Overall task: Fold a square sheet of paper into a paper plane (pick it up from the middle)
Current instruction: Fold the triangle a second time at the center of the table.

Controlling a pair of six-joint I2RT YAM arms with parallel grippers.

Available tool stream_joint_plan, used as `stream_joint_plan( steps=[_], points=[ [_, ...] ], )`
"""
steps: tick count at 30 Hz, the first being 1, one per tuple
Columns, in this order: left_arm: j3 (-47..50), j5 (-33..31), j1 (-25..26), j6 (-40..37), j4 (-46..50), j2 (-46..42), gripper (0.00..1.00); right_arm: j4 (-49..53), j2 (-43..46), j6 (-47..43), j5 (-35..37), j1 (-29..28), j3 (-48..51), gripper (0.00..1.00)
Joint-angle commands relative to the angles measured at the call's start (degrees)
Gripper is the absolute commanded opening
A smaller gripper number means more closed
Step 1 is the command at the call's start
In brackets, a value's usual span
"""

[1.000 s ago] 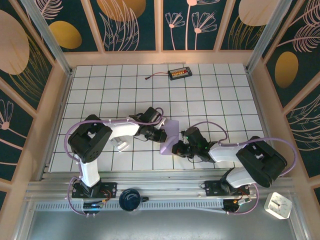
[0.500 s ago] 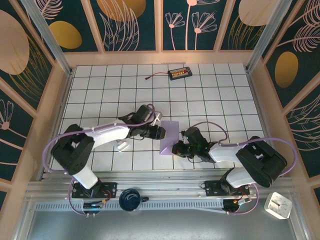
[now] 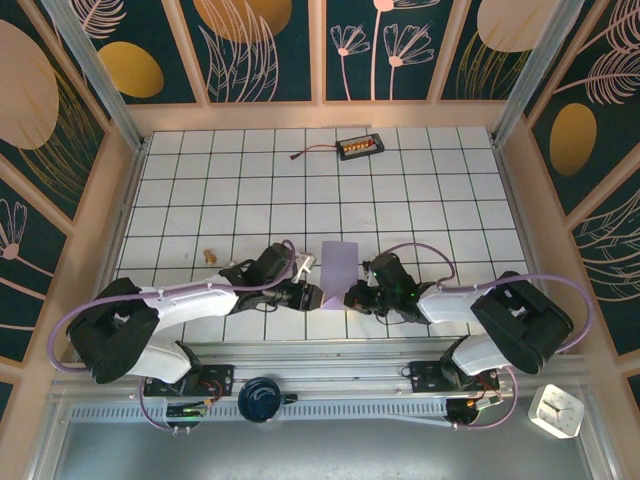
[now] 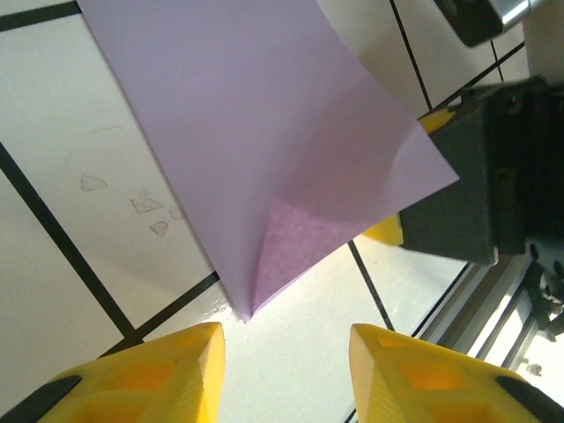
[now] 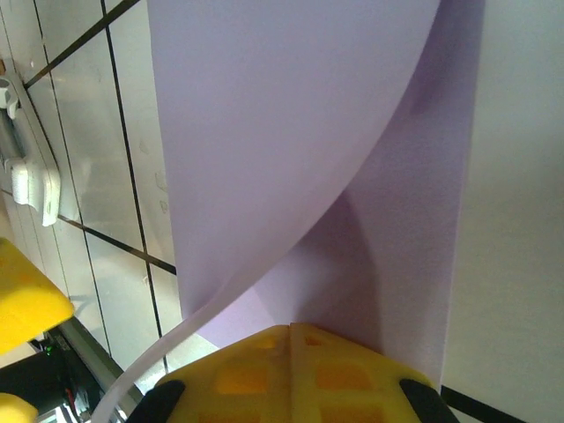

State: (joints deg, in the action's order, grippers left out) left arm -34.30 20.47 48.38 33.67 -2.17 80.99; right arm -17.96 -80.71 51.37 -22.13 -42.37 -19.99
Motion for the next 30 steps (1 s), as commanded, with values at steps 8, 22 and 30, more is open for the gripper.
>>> stream_joint_plan(
  steps=[8, 22, 30],
  points=[
    [-4.7, -1.5, 1.7, -7.6, -3.2, 5.3, 0.43, 0.4, 1.7, 1.7, -1.6, 2.0, -2.9, 0.00],
    [-9.4, -0.5, 1.7, -10.6, -2.8, 11.3, 0.34, -1.2, -1.3, 1.3, -2.5, 3.0, -5.2, 0.00],
    [-11.0, -3.4, 1.3, -10.9, -0.9, 13.5, 0.19, -0.9, -2.3, 0.5, -2.1, 3.4, -5.1, 0.00]
  ],
)
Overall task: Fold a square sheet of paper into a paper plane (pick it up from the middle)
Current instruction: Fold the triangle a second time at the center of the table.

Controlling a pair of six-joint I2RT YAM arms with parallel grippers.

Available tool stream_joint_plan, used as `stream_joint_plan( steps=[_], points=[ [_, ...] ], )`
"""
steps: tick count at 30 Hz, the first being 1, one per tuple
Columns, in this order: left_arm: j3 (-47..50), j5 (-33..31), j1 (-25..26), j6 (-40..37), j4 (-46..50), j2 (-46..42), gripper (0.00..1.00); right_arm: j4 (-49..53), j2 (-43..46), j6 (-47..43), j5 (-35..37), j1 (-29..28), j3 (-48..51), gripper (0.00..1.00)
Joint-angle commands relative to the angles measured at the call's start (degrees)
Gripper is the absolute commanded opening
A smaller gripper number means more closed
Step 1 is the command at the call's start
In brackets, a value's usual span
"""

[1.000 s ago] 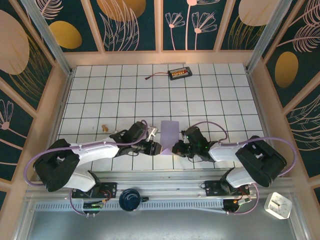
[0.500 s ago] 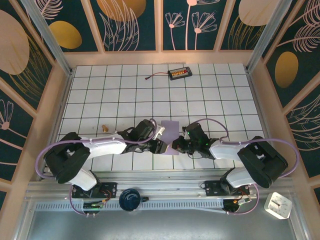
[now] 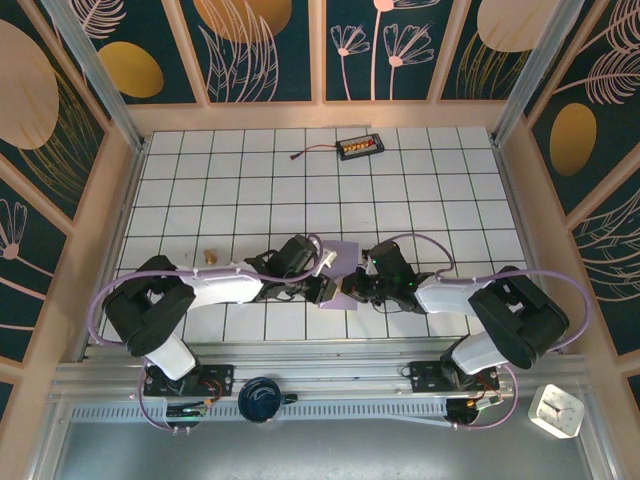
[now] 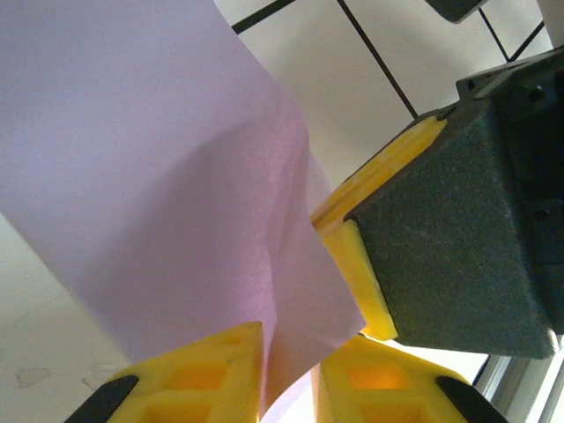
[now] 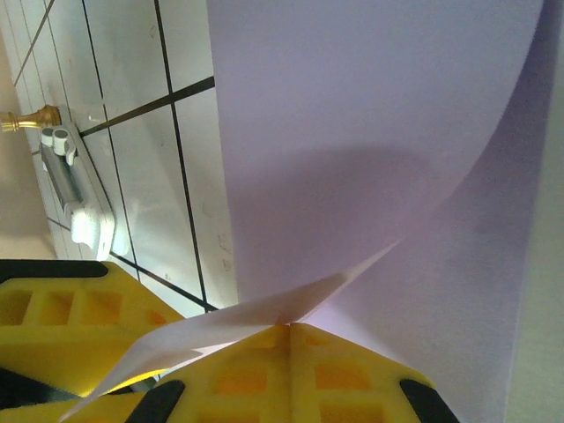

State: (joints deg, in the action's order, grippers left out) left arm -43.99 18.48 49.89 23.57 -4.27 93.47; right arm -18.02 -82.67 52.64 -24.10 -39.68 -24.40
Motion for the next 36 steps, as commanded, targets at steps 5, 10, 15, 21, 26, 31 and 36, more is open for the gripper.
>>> stream_joint_plan(
  steps=[5, 10, 15, 21, 26, 31, 36],
  points=[
    [-1.5, -1.5, -1.5, -0.8, 1.3, 2.0, 0.13, -0.3, 0.2, -1.0, 0.3, 0.9, 0.1, 0.00],
    [-2.1, -0.2, -2.6, -1.3, 1.1, 3.1, 0.10, 1.4, 0.6, -2.2, 0.8, 0.9, 0.4, 0.00],
    [-2.8, 0.8, -3.2, -1.7, 1.8, 4.3, 0.08, 2.5, 0.9, -2.6, 1.0, 0.8, 1.4, 0.00],
    [-3.4, 1.6, -3.8, -2.0, 2.6, 6.4, 0.08, 4.7, 1.5, -4.1, 1.6, 1.0, 0.9, 0.00],
    [-3.9, 1.6, -3.9, -2.2, 3.2, 7.3, 0.08, 3.5, 2.1, -4.2, 0.6, 1.3, -0.2, 0.00],
    [-4.0, 1.3, -4.0, -2.4, 3.7, 7.8, 0.08, 1.7, 2.0, -3.8, -0.1, 2.2, -1.4, 0.00],
    [-4.0, 1.1, -4.1, -2.6, 3.9, 7.9, 0.08, -0.5, 0.2, -3.5, -1.1, 2.4, -3.5, 0.00]
  ],
)
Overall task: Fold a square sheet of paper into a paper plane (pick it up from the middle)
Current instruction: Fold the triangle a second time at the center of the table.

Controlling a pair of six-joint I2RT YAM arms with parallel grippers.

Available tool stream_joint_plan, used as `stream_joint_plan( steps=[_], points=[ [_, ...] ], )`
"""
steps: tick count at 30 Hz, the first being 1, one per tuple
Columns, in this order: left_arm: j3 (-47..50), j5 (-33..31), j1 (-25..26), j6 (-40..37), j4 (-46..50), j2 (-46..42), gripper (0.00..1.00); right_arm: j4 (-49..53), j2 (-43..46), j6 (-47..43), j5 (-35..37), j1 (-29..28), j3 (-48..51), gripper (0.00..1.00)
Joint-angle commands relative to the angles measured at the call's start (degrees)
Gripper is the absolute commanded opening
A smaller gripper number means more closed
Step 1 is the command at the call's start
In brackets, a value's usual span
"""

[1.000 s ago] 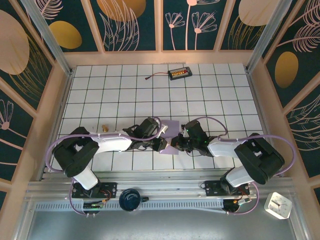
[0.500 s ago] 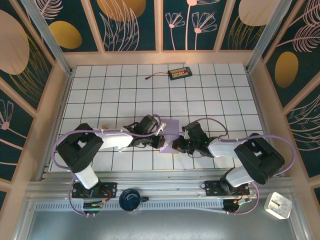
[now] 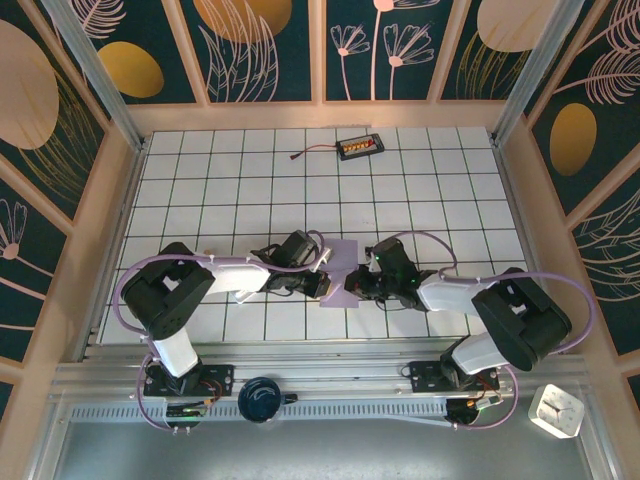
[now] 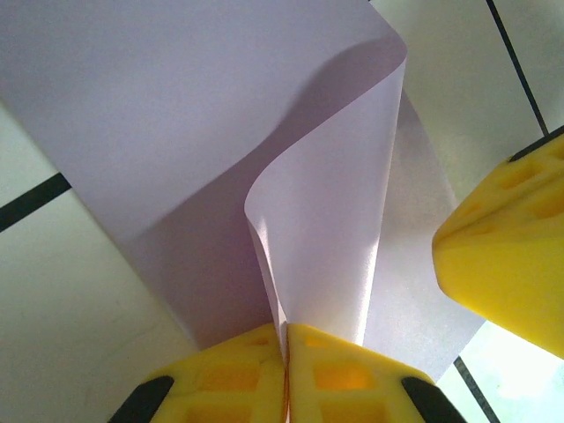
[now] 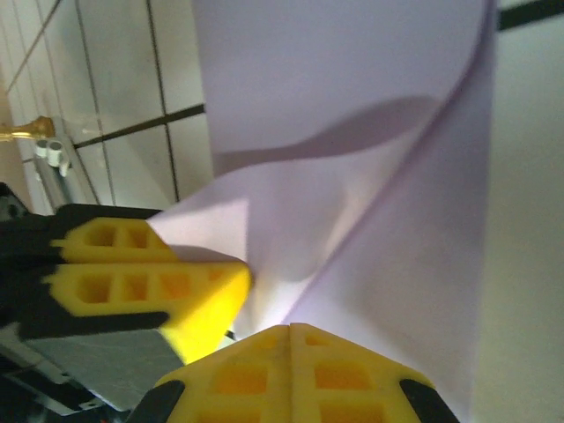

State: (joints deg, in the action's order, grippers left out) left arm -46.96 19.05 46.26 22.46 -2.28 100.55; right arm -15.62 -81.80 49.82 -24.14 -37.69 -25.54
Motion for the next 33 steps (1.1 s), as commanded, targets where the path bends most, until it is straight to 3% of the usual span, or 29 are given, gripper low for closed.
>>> stream_joint_plan(
  steps=[1, 33],
  points=[
    [-1.0, 0.5, -0.5, -1.4, 1.9, 0.9, 0.08, -3.1, -1.1, -0.6, -1.2, 0.5, -2.8, 0.00],
    [-1.4, -1.3, -0.6, -1.6, 4.5, -0.6, 0.11, -6.4, -12.5, -4.1, -1.7, 2.5, -2.9, 0.00]
  ],
)
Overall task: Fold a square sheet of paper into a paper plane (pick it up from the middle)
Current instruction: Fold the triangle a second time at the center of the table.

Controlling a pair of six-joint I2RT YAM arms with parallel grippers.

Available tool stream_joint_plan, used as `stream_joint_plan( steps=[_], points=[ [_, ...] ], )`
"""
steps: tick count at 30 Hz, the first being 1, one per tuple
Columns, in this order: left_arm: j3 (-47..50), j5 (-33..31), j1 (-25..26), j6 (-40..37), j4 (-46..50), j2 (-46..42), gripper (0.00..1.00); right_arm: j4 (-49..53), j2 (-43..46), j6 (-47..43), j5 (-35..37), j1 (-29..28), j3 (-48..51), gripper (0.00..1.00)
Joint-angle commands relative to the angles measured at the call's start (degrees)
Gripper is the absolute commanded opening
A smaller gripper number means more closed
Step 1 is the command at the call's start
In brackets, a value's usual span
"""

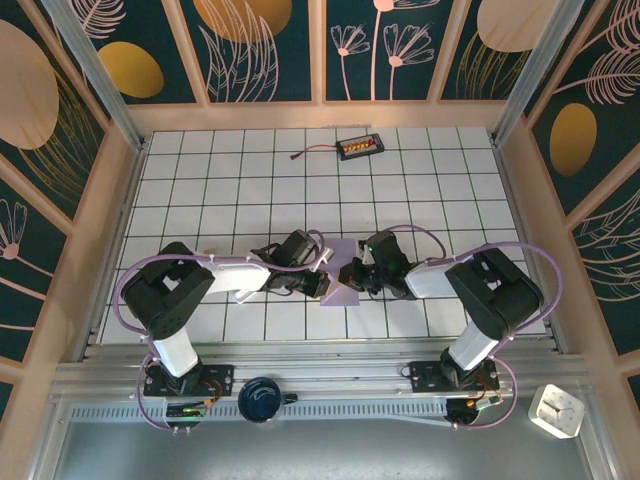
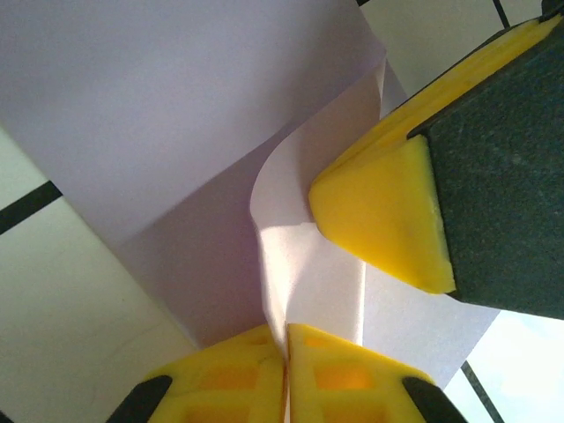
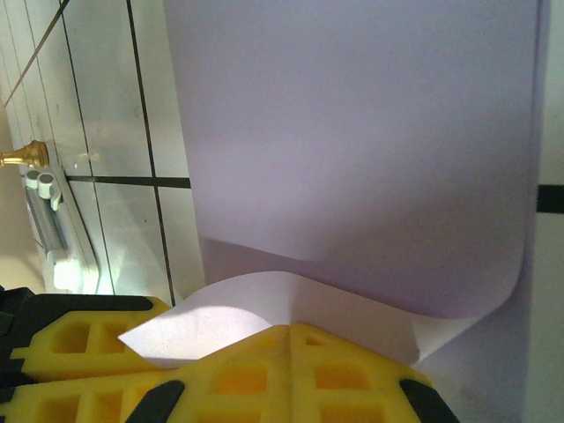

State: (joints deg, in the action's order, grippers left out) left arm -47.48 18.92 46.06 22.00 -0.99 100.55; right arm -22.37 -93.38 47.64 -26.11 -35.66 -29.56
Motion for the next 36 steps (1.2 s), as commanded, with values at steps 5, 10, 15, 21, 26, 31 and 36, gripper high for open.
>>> stream_joint_plan(
  steps=[5, 10, 15, 21, 26, 31, 36],
  points=[
    [-1.0, -3.0, -0.4, 0.3, 4.7, -4.7, 0.26, 1.1, -0.5, -2.3, 0.7, 0.5, 1.9, 0.00],
    [1.8, -0.6, -0.1, 4.8, 3.5, -9.5, 0.34, 1.4, -0.4, -2.5, 0.7, 0.7, 2.1, 0.00],
    [4.7, 3.9, 1.7, 8.6, 1.5, -12.1, 0.22, 1.7, -0.3, -2.7, 0.9, 0.7, 2.1, 0.00],
    [5.6, 9.4, 2.1, 10.7, -1.0, -8.6, 0.07, 1.7, -0.4, -2.8, 0.9, 0.8, 2.0, 0.00],
    [5.2, 9.7, 2.1, 10.7, -1.9, -6.0, 0.05, 2.1, -0.1, -2.9, 1.1, 0.8, 1.9, 0.00],
    [3.9, 7.1, 2.1, 9.7, -0.5, -3.8, 0.03, 2.3, 0.3, -2.9, 1.1, 0.8, 1.9, 0.00],
    [4.1, 5.4, 1.6, 9.2, 0.0, -3.0, 0.02, 2.7, 1.1, -3.3, 1.3, 0.8, 1.8, 0.00]
  ],
)
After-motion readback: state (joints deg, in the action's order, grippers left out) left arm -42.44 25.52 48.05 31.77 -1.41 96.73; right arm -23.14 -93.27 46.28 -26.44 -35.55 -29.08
